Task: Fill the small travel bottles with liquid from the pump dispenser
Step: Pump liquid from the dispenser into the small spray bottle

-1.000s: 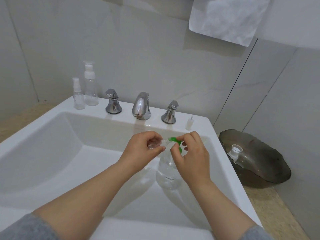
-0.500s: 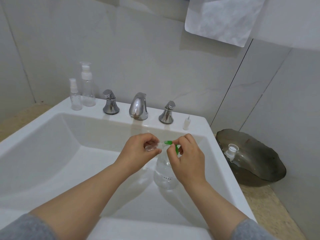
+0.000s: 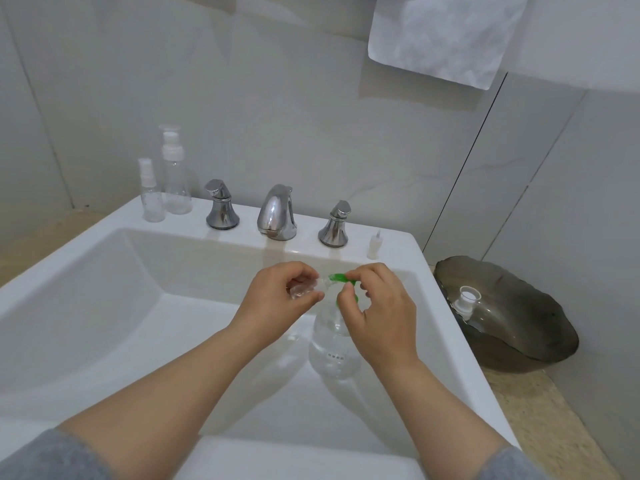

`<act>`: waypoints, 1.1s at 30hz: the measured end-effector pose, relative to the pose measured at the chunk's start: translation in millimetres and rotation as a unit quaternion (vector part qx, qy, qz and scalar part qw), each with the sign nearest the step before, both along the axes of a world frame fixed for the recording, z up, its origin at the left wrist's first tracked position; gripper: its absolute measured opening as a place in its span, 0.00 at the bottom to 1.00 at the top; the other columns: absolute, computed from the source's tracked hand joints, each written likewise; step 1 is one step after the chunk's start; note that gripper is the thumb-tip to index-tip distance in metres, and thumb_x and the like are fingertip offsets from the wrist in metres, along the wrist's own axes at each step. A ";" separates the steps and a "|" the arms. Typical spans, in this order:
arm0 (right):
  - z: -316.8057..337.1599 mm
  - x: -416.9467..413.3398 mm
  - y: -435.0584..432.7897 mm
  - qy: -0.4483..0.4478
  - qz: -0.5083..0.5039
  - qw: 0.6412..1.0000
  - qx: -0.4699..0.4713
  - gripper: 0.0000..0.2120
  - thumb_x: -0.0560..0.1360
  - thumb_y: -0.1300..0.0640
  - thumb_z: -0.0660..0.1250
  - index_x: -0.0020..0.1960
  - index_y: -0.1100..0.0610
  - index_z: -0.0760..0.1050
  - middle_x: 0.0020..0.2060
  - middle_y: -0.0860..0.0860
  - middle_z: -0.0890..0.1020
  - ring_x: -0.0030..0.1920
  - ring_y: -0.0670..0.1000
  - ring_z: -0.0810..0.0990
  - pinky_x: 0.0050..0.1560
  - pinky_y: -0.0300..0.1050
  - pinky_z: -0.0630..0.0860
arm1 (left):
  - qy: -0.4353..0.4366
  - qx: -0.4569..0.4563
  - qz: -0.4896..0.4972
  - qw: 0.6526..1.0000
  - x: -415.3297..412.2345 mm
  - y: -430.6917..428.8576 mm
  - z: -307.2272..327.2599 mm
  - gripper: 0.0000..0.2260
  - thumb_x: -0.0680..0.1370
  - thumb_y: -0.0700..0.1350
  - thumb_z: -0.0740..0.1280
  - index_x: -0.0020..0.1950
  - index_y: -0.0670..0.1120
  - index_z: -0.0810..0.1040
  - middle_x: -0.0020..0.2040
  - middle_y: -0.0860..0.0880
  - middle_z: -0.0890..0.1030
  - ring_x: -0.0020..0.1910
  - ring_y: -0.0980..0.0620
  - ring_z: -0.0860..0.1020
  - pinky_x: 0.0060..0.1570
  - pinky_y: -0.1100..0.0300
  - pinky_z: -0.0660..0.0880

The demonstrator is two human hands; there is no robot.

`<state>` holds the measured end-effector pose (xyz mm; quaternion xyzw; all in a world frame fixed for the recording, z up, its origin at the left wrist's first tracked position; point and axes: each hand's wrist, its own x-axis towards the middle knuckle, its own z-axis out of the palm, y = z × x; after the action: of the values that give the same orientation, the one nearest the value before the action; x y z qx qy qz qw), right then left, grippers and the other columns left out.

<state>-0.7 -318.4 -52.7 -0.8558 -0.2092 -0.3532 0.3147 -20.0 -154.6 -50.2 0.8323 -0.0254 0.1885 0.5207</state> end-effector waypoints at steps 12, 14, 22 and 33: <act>-2.2 0.3 3.8 0.038 -0.019 0.998 0.035 0.06 0.70 0.52 0.63 0.36 0.52 0.75 0.36 0.44 0.75 0.35 0.46 0.74 0.32 0.46 0.73 | 0.009 0.019 -0.015 1.000 -0.5 0.2 -2.5 0.08 0.69 0.42 0.75 0.47 0.48 0.82 0.42 0.54 0.83 0.42 0.61 0.80 0.45 0.69 0.75; -2.8 0.6 4.1 0.051 -0.027 0.998 0.027 0.07 0.70 0.51 0.62 0.35 0.52 0.74 0.35 0.45 0.74 0.34 0.46 0.74 0.31 0.46 0.73 | 0.014 0.032 -0.023 0.999 -0.8 0.3 -3.9 0.08 0.69 0.42 0.75 0.47 0.48 0.82 0.42 0.54 0.83 0.42 0.61 0.80 0.45 0.69 0.75; -2.5 -1.9 4.2 0.058 -0.027 0.998 0.026 0.08 0.70 0.50 0.61 0.35 0.52 0.73 0.34 0.45 0.73 0.33 0.46 0.73 0.31 0.45 0.73 | 0.019 0.035 -0.024 0.999 -2.3 0.0 -2.8 0.07 0.70 0.42 0.75 0.46 0.48 0.81 0.42 0.53 0.83 0.42 0.61 0.79 0.44 0.72 0.74; 3.3 -2.2 -1.1 0.016 -0.014 0.999 0.027 0.09 0.71 0.50 0.61 0.40 0.50 0.79 0.39 0.42 0.78 0.39 0.44 0.75 0.34 0.43 0.74 | -0.004 0.011 -0.008 1.000 -0.7 -0.6 -0.4 0.08 0.69 0.42 0.75 0.46 0.51 0.81 0.43 0.55 0.83 0.43 0.61 0.80 0.45 0.66 0.76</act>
<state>-2.9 -319.6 -49.4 -0.8552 -0.1826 -0.3498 0.3361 -20.7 -155.2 -50.6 0.8371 -0.0364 0.1878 0.5125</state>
